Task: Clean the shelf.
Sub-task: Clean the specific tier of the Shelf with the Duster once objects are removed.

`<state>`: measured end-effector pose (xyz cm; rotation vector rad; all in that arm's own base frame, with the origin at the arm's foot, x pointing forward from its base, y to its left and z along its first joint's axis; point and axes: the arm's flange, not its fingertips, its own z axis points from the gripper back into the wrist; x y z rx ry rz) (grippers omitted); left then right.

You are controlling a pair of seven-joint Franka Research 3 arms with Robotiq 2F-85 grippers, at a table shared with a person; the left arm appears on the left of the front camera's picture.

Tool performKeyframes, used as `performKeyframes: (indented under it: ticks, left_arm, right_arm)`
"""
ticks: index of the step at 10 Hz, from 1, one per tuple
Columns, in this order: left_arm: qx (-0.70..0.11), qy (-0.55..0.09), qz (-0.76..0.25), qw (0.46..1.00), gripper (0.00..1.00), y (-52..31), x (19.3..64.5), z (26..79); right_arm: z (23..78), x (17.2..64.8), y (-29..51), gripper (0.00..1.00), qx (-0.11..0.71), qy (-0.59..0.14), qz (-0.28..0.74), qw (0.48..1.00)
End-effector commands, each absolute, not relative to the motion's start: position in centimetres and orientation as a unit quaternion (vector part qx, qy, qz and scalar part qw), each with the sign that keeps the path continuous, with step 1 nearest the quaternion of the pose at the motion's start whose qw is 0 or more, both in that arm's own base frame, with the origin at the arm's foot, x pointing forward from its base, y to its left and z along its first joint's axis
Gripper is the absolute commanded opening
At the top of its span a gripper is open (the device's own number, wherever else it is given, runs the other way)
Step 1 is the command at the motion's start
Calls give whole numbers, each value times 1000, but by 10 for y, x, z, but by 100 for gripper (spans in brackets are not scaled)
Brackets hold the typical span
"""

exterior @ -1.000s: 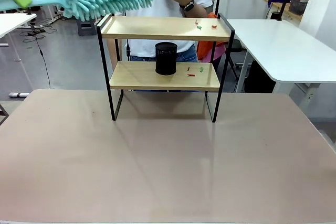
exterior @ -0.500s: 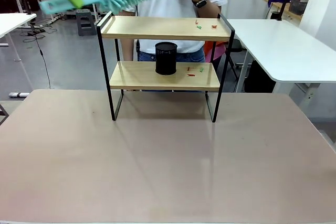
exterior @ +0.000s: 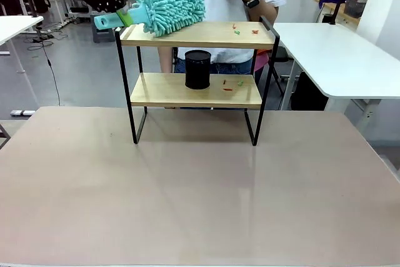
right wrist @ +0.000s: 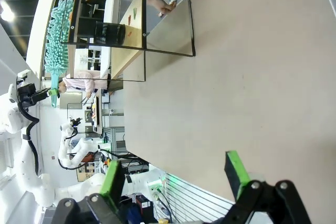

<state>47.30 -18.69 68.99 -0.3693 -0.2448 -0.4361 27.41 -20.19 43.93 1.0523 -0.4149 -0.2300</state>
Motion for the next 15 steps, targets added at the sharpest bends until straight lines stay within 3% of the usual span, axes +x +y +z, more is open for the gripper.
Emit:
performKeyframes:
  ticks: [1,8,15]
  left_arm:
    - [-175,-116,-212,955,13,-189,464,698]
    - [-208,-67,-327,919,13,-243,443,683]
    - [-257,6,-481,838,13,-192,373,699]
  right_arm:
    - [439,276,-202,100,503,-210,-100,833]
    - [439,276,-202,100,503,-210,-100,833]
    - [439,276,-202,100,503,-210,-100,833]
